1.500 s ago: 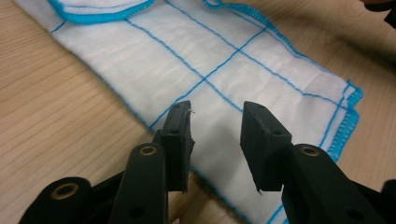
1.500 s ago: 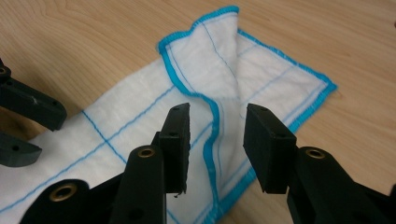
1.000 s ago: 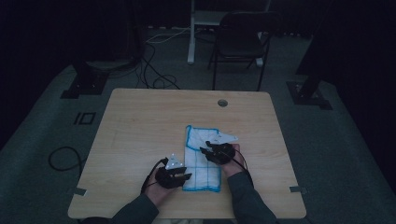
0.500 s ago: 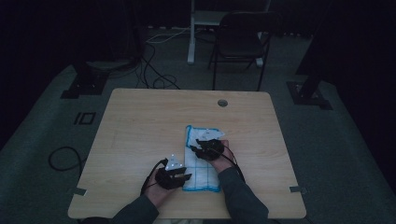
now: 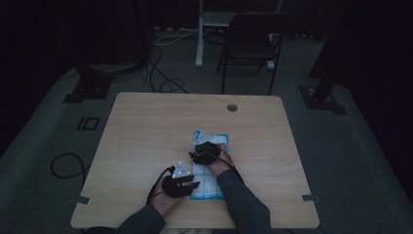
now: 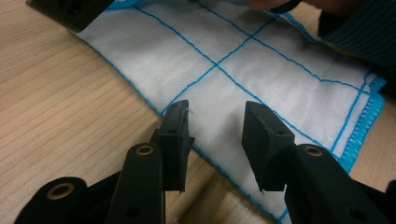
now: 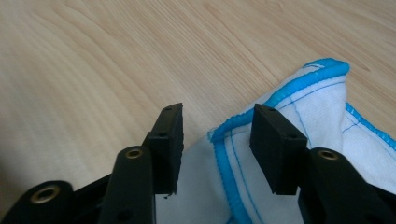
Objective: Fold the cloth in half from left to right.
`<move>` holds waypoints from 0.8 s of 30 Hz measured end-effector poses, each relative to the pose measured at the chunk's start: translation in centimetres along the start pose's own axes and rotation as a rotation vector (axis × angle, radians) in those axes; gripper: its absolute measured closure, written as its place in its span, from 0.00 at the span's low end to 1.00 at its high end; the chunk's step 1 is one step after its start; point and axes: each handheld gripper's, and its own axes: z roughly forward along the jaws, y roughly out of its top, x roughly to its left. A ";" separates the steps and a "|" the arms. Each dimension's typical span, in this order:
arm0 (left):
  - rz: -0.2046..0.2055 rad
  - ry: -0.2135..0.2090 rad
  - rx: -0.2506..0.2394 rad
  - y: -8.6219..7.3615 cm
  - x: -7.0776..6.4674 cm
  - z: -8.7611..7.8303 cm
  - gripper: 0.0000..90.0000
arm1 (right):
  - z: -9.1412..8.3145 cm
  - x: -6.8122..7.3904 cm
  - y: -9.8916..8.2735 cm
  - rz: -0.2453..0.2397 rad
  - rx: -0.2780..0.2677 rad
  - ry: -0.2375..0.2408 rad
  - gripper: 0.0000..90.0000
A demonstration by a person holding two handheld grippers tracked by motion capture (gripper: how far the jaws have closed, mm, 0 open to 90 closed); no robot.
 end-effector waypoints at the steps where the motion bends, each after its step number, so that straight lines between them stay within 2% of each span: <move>1: -0.001 0.000 0.000 0.0 0.0 0.0 0.69 | 0.3 0.0 0.1 -0.003 0.013 -0.005 0.64; 4: -0.002 -0.002 0.000 0.0 0.0 0.0 0.69 | 0.7 -0.1 0.1 -0.004 0.026 -0.034 0.79; 9: -0.003 -0.003 -0.001 0.0 0.0 0.0 0.69 | 0.0 -0.9 0.0 0.010 0.005 -0.060 0.97; 15: -0.006 -0.004 -0.003 0.0 0.0 0.0 0.69 | -1.3 -2.5 -0.1 0.050 -0.023 -0.066 0.99; 20: -0.013 -0.006 -0.008 0.0 0.1 0.0 0.69 | -2.2 -4.4 -0.4 0.087 -0.037 -0.068 0.99; 24: -0.015 -0.010 -0.006 0.0 0.1 0.0 0.69 | -2.8 -5.7 -0.7 0.107 -0.039 -0.090 0.99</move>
